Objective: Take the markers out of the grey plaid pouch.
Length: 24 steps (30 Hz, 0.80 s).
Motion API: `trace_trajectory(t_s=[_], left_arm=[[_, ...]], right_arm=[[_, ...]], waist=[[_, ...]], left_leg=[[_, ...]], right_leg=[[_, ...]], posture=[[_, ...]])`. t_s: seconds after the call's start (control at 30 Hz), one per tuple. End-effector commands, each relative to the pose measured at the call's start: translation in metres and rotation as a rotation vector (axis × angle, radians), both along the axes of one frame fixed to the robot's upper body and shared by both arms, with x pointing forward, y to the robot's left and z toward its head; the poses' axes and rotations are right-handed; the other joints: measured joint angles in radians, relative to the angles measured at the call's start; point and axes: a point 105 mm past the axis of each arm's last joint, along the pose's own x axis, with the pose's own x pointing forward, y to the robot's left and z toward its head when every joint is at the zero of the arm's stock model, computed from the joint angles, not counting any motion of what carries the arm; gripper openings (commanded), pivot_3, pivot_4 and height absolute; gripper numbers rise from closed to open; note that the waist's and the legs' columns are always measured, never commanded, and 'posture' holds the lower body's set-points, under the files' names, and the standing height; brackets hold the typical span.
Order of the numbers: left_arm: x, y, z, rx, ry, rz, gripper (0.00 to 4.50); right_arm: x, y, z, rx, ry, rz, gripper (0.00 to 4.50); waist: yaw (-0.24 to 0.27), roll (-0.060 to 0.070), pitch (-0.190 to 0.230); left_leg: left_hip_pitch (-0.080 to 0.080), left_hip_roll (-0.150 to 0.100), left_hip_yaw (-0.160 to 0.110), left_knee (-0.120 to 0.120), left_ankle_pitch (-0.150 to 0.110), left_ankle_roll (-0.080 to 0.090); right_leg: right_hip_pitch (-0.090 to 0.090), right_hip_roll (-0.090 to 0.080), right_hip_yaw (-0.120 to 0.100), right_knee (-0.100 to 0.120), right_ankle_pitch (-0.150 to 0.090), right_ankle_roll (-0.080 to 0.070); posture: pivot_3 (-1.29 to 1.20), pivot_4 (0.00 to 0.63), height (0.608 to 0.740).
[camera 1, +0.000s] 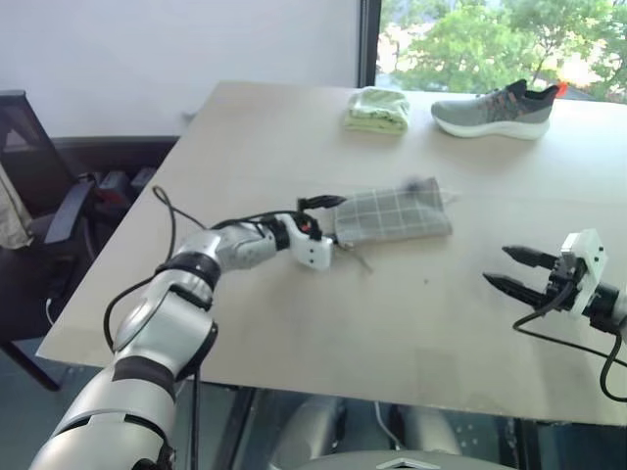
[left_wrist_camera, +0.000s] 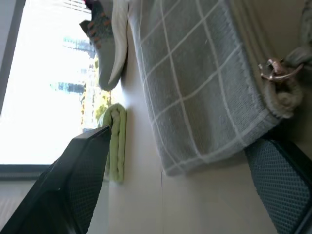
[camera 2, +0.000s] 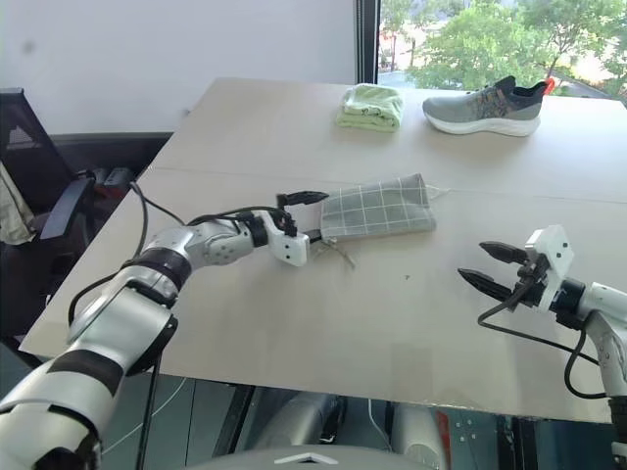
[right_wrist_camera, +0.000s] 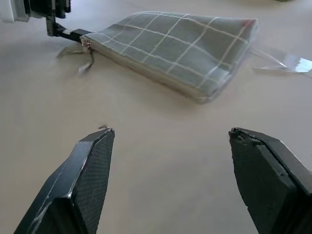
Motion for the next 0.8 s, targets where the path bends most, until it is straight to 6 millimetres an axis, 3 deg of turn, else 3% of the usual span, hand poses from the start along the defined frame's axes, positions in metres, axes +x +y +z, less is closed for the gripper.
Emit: trace_trajectory(t_s=[0.03, 0.2, 0.23, 0.27, 0.3, 0.33, 0.5, 0.8], left_arm=[[-0.014, -0.015, -0.020, 0.058, 0.035, -0.092, 3.69], [-0.006, -0.027, -0.010, 0.024, -0.003, -0.075, 1.51], [-0.004, -0.029, -0.007, 0.013, -0.011, -0.075, 1.25], [-0.004, -0.031, -0.005, 0.006, -0.021, -0.081, 0.70], [-0.004, -0.033, -0.002, -0.001, -0.029, -0.087, 0.58], [-0.004, -0.035, 0.001, -0.014, -0.039, -0.092, 0.16], [-0.008, -0.048, 0.010, -0.047, -0.062, -0.141, 0.04], [-0.021, -0.066, 0.012, -0.041, -0.103, -0.243, 0.04]], right_arm=[[-0.001, 0.002, 0.013, 0.002, -0.058, 0.001, 3.79], [0.005, 0.014, 0.012, 0.000, -0.065, 0.014, 3.79], [0.008, 0.020, 0.011, -0.001, -0.067, 0.017, 3.79], [0.009, 0.027, 0.010, 0.000, -0.068, 0.027, 3.79], [0.010, 0.034, 0.009, 0.004, -0.066, 0.035, 3.79], [0.011, 0.043, 0.006, 0.007, -0.060, 0.047, 3.79], [0.007, 0.084, -0.011, -0.022, -0.003, 0.146, 3.79], [0.039, 0.124, -0.025, -0.056, 0.103, 0.137, 3.79]], waist=[[-0.001, 0.000, 0.000], [-0.002, -0.002, 0.001], [-0.001, -0.002, 0.001], [-0.001, -0.002, 0.001], [-0.001, -0.002, 0.001], [-0.001, -0.002, 0.001], [0.004, -0.002, 0.001], [-0.007, -0.005, 0.000]], left_leg=[[0.000, 0.000, 0.000, 0.000, 0.000, 0.000], [0.000, 0.000, 0.000, 0.001, 0.000, 0.000], [0.000, 0.000, 0.000, 0.001, 0.000, 0.000], [0.000, 0.000, 0.000, 0.002, 0.000, 0.000], [0.000, 0.000, 0.000, 0.002, 0.000, 0.000], [0.000, 0.000, 0.000, 0.003, 0.000, 0.000], [-0.001, 0.000, -0.002, 0.005, 0.000, 0.000], [-0.014, -0.002, -0.001, 0.007, 0.004, -0.005]], right_leg=[[0.000, 0.000, 0.000, 0.000, 0.000, 0.000], [0.000, 0.000, 0.000, 0.001, 0.000, 0.000], [0.000, 0.000, -0.001, 0.001, 0.000, 0.000], [0.000, 0.000, 0.000, 0.002, 0.000, 0.000], [0.000, 0.000, -0.001, 0.003, 0.000, 0.000], [0.000, 0.000, -0.001, 0.004, 0.000, 0.001], [0.000, 0.000, -0.004, 0.005, 0.000, 0.001], [-0.013, -0.001, -0.003, 0.006, 0.001, 0.001]], posture=[[0.00, 0.150, 0.740], [0.00, 0.150, 0.740], [0.00, 0.150, 0.740], [0.00, 0.150, 0.740], [0.00, 0.150, 0.740], [0.00, 0.150, 0.740], [0.00, 0.150, 0.740], [0.00, 0.150, 0.740]])
